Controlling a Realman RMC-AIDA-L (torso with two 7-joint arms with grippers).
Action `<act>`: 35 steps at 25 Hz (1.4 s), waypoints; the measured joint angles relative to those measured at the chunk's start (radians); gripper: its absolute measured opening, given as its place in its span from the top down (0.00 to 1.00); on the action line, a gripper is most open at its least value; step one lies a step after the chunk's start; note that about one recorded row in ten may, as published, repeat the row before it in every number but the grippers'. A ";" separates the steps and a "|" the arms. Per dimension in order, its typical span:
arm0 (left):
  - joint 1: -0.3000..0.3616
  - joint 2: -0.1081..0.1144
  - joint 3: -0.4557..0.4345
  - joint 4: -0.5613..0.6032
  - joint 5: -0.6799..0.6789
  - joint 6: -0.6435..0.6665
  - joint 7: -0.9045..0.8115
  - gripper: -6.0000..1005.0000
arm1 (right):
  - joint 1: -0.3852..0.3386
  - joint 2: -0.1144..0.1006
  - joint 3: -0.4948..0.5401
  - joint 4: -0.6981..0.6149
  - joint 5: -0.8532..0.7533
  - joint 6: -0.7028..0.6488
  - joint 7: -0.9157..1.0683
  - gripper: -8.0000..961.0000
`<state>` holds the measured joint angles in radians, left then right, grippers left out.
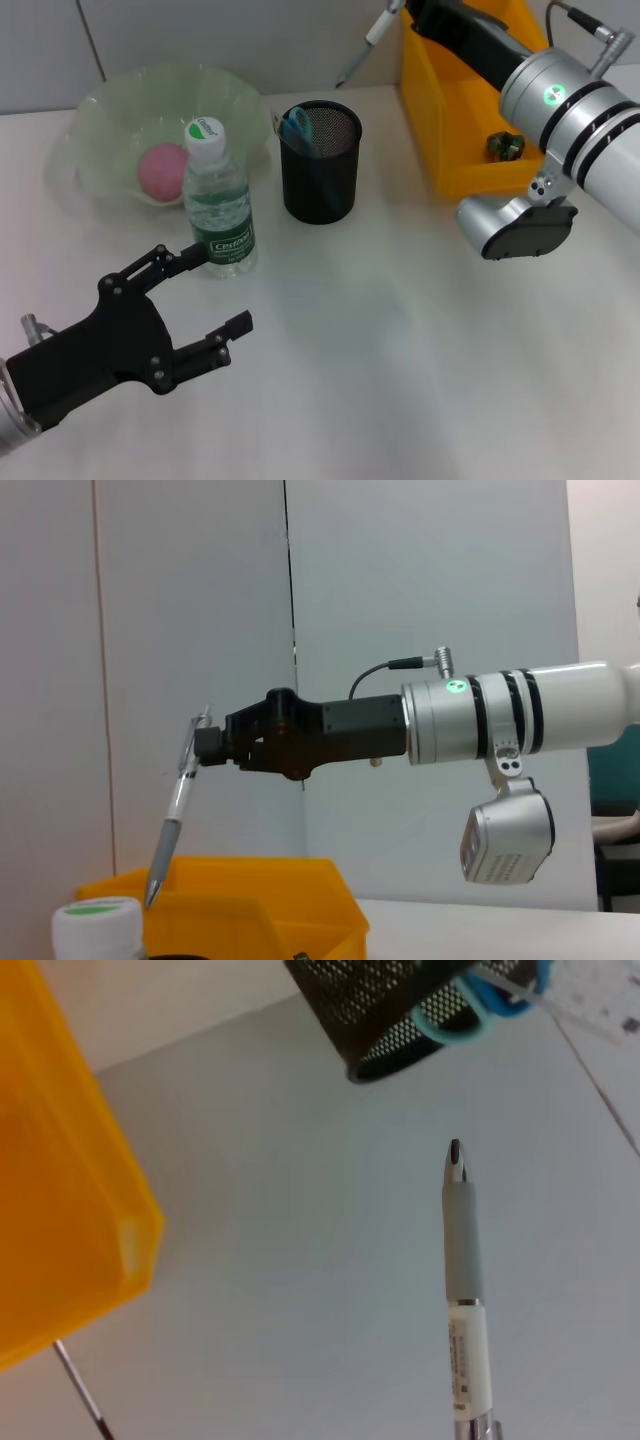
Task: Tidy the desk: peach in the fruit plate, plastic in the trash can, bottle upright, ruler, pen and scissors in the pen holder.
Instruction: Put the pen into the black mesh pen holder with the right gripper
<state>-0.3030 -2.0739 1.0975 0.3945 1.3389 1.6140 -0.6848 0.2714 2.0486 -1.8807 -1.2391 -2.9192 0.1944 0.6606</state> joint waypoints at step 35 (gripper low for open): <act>0.001 0.000 0.000 -0.071 -0.001 0.016 0.090 0.17 | 0.095 -0.016 -0.028 0.116 0.000 0.041 -0.144 0.88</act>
<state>-0.3023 -2.0739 1.0970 0.3236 1.3377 1.6300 -0.5951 0.3665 2.0327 -1.9089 -1.1234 -2.9189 0.2352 0.5161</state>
